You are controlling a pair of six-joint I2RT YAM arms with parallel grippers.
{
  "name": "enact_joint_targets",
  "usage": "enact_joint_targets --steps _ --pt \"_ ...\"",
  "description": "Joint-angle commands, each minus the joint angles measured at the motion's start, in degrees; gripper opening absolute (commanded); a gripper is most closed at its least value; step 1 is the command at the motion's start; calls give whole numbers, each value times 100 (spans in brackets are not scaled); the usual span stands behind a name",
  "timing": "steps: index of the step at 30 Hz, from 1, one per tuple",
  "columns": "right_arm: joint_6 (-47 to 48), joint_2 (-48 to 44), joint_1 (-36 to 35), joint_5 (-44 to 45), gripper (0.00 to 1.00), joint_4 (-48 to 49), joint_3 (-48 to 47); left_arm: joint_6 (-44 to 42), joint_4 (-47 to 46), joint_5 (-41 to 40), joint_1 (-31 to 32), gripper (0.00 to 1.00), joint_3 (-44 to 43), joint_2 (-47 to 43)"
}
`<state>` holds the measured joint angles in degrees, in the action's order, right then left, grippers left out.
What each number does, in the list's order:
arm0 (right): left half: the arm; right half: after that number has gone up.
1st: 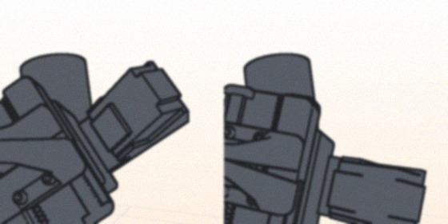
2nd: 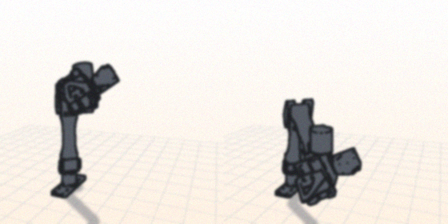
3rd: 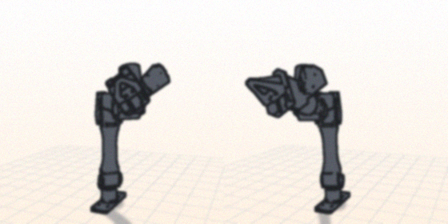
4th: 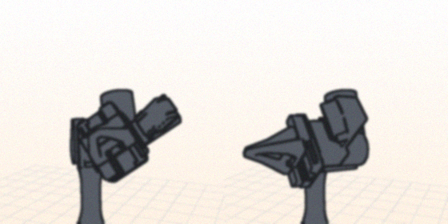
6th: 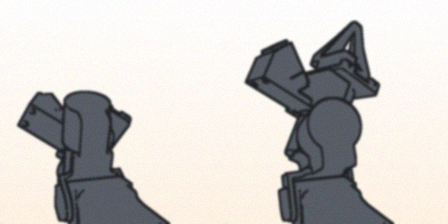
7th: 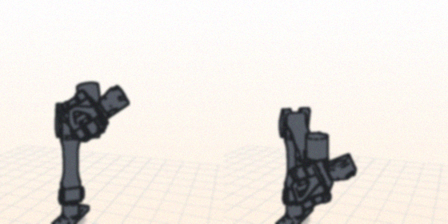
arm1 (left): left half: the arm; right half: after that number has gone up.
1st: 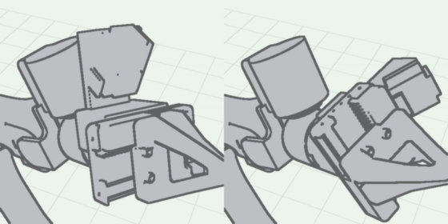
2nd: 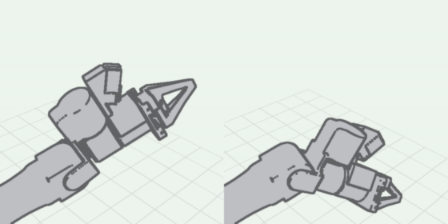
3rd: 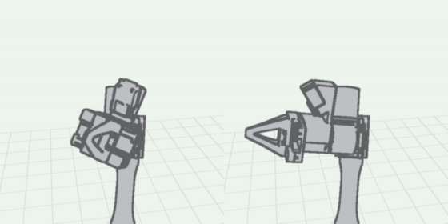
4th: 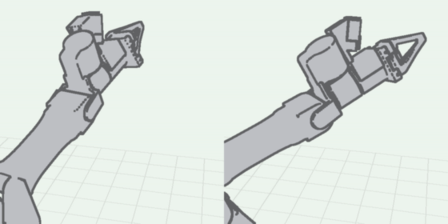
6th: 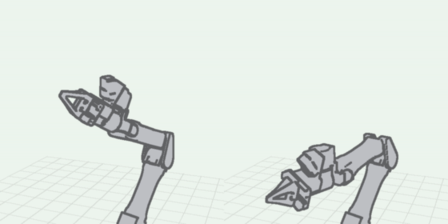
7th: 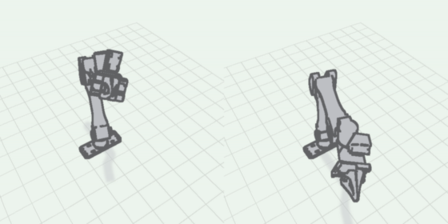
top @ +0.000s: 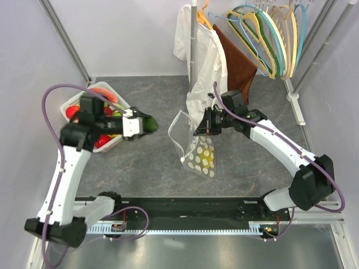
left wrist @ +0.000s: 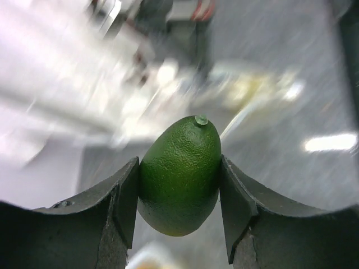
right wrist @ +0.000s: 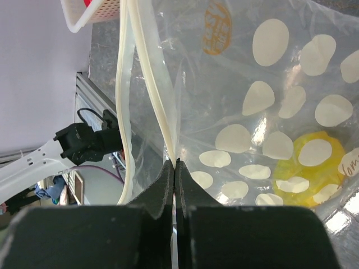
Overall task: Place the food in the zip-top bag and seal the zipper
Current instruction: Place the fake fruit in the zipper food storage bag.
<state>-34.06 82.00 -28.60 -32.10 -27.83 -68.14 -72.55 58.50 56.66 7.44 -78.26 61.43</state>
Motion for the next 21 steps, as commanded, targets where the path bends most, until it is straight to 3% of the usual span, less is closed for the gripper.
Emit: enact_joint_targets --steps 1,2,5,10,14,21 --pt "-92 -193 39 -51 0 129 90 5390 -3480 83 1678 21 1144 -509" --pt "-100 -193 39 -77 0 155 108 5801 -4512 -275 2291 21 1338 -500" --pt "-109 -210 56 -157 0 226 143 6867 -5530 -821 3198 21 1726 -168" --pt "-92 -246 65 -244 0 217 73 8238 -6693 -1664 3439 22 2218 343" --pt "-92 -324 83 -323 0 208 99 8416 -7115 -2404 3439 23 2543 492" --pt "-74 -377 118 -411 0 164 108 7906 -6879 -3249 3422 27 2833 563"
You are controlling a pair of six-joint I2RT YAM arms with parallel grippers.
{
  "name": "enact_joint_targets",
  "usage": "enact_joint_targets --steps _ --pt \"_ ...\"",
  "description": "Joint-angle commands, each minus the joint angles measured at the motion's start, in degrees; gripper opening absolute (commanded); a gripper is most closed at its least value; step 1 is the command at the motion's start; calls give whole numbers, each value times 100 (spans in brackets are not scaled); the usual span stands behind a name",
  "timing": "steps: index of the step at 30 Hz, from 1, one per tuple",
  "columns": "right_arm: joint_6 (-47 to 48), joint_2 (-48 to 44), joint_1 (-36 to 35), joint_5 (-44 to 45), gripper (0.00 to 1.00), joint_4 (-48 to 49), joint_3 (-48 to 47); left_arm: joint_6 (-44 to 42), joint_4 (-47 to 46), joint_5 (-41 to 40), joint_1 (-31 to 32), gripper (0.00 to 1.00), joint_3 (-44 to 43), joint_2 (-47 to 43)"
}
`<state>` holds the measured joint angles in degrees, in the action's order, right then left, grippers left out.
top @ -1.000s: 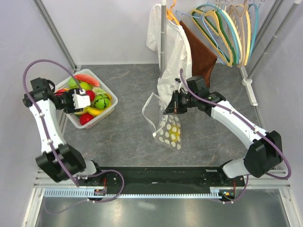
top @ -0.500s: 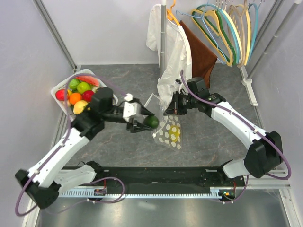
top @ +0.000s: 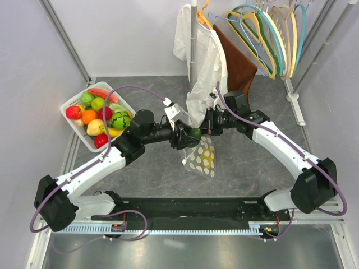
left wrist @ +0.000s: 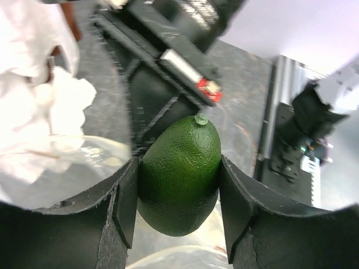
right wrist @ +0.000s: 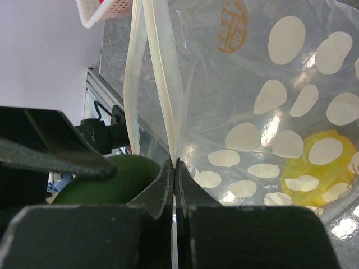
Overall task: Place the food in the zip-top bag and seal the zipper
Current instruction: Place the fake fruit in the zipper food storage bag.
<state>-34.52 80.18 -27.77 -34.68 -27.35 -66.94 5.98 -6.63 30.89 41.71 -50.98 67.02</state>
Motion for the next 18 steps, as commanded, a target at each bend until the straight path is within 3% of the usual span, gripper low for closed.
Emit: enact_joint_targets --steps 1,4,5,7,8,11,14,17,18 --pt "-28 -196 26 -162 0 116 -21 -34 -348 -890 -31 27 149 4" --pt "-11 -222 44 -162 0 108 -39 -175 -278 -980 -76 28 273 30" --pt "-2 -240 52 -154 0 99 -39 -193 -181 -963 -76 34 290 21" --pt "7 -249 52 -154 0 64 -48 -159 -67 -1024 -102 55 317 -83" --pt "-2 -257 70 -153 0 46 -48 -141 99 -1033 -119 74 308 -128" --pt "-11 -249 87 -153 0 28 -83 -18 512 -797 -312 91 81 -339" --pt "7 -249 105 -162 0 20 -118 -70 1091 -384 -611 100 -384 -550" --pt "7 -240 114 -154 0 2 -153 -123 1593 -58 -1120 100 -972 -708" --pt "16 -240 123 -145 0 -7 -162 -175 2004 195 -1565 100 -1149 -708"
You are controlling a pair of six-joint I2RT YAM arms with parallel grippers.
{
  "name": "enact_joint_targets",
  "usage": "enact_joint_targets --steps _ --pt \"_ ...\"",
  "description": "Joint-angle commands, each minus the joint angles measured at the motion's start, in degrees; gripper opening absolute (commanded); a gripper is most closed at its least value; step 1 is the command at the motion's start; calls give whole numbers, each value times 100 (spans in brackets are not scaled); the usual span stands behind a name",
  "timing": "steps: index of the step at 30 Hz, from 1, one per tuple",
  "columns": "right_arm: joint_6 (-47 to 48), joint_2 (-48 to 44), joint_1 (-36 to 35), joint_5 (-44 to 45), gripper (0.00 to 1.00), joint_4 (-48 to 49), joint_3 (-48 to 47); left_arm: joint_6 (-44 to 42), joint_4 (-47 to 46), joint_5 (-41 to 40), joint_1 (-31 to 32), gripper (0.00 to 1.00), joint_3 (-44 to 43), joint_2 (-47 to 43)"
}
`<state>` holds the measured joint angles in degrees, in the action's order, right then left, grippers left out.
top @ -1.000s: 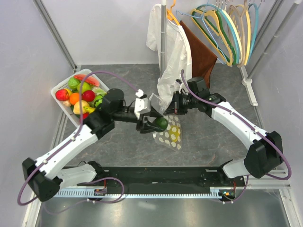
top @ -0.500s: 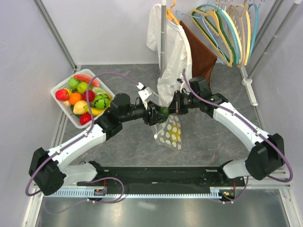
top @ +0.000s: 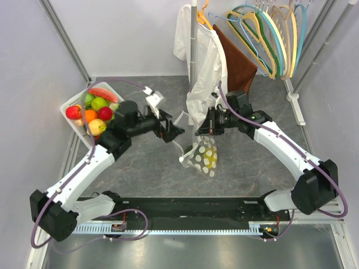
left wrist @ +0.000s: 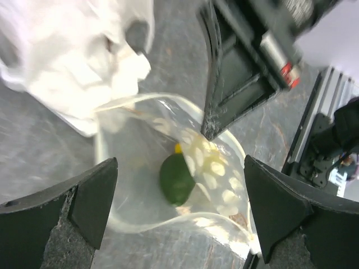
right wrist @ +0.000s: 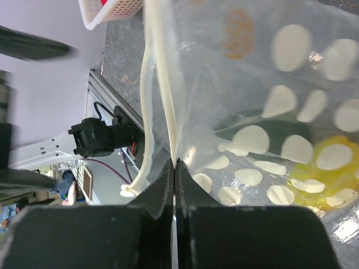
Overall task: Place the food in the zip-top bag and seal the zipper
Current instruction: Place the fake fruit in the zipper food storage bag.
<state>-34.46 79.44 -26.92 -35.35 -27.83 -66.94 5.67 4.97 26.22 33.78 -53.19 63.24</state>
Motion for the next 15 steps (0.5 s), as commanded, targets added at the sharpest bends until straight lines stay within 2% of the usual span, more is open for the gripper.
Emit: enact_joint_targets --steps 1,2,3,5,6,7,8,9,12,15 --pt "35 -166 29 -77 0 50 -170 -224 1065 761 -1029 100 -1122 -295" --pt "36 -157 29 -77 0 33 -171 -364 1363 901 -1318 100 -1550 -191" --pt "44 -174 37 -77 0 33 -179 -965 1923 1407 -1974 100 -1780 -94" --pt "53 -174 37 -86 0 24 -179 -1819 2619 1824 -2584 100 -2507 300" --pt "53 -174 37 -86 0 6 -179 -3025 3014 1921 -2987 100 -2791 477" --pt "62 -183 37 -86 0 -3 -171 -3585 3854 1861 -3200 99 -3081 670" --pt "71 -183 37 -94 0 -11 -171 -4060 4088 1800 -3359 97 -3518 889" --pt "71 -174 37 -86 0 -3 -171 -4639 4204 1573 -3900 96 -3688 1222" --pt "88 -183 46 -77 0 -20 -162 -5423 4214 1317 -4675 91 -4295 1986" --pt "88 -174 46 -68 0 -11 -136 -6179 4222 914 -4951 86 -4753 2507"
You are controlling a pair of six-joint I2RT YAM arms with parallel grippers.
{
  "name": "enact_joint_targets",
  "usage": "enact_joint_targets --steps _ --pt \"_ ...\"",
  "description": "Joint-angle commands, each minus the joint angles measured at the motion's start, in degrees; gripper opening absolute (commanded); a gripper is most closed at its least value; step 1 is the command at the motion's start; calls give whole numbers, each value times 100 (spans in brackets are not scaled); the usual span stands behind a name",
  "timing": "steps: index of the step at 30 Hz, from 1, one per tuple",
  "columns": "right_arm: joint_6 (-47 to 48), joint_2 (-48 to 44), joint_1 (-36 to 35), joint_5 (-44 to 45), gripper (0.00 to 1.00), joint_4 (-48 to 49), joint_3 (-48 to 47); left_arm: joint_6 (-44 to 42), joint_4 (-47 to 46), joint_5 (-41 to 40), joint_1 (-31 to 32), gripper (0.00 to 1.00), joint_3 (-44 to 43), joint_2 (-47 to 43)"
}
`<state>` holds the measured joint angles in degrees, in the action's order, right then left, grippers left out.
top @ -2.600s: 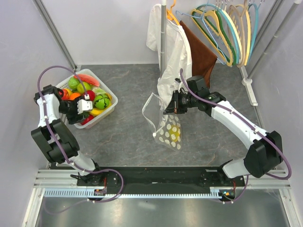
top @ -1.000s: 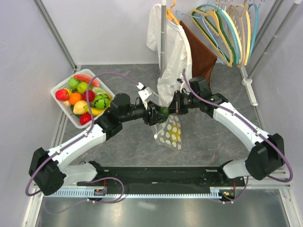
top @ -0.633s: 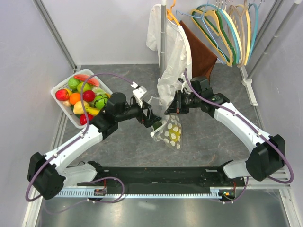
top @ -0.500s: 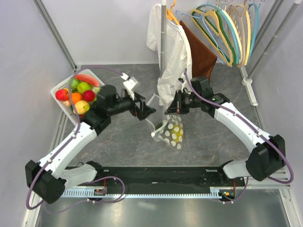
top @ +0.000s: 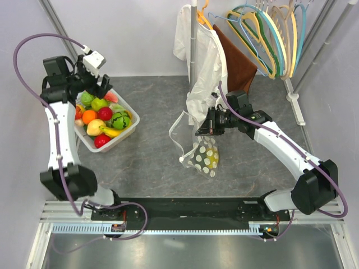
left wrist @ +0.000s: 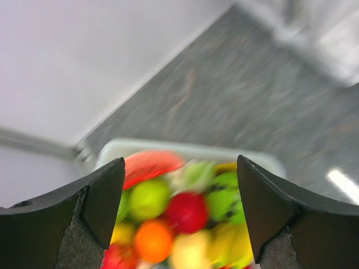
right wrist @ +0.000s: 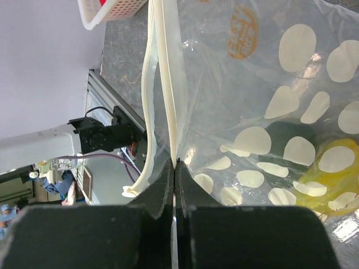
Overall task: Place the food in the zip-top bag and seal the zipper
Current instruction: Place the fake fruit in the zipper food storage bag, then pick up the fake fruit from the bin.
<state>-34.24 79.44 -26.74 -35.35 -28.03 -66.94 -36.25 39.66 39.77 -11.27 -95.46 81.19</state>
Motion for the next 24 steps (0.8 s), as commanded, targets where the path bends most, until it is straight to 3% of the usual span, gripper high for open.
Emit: enact_joint_targets --steps 1,5,7,9,12,18,24 --pt "66 -166 29 -59 0 0 -127 -2531 762 -565 -455 84 -587 949" --pt "110 -157 37 -51 0 -18 -153 -3693 982 -1101 -499 83 -579 1373" --pt "128 -157 29 -59 0 -53 -144 -3819 1183 -1269 -517 82 -876 1715" --pt "128 -165 38 -59 0 -53 -136 -3749 2243 -903 -692 82 -1707 2048" --pt "128 -166 38 -42 0 -45 -92 -3600 3520 -523 -789 82 -2187 2472" --pt "75 -78 55 -68 0 -9 -39 -3433 3636 -479 -789 84 -1625 2515" --pt "102 -78 46 -68 0 -18 -83 -3889 3830 -181 -807 87 -1397 2771"
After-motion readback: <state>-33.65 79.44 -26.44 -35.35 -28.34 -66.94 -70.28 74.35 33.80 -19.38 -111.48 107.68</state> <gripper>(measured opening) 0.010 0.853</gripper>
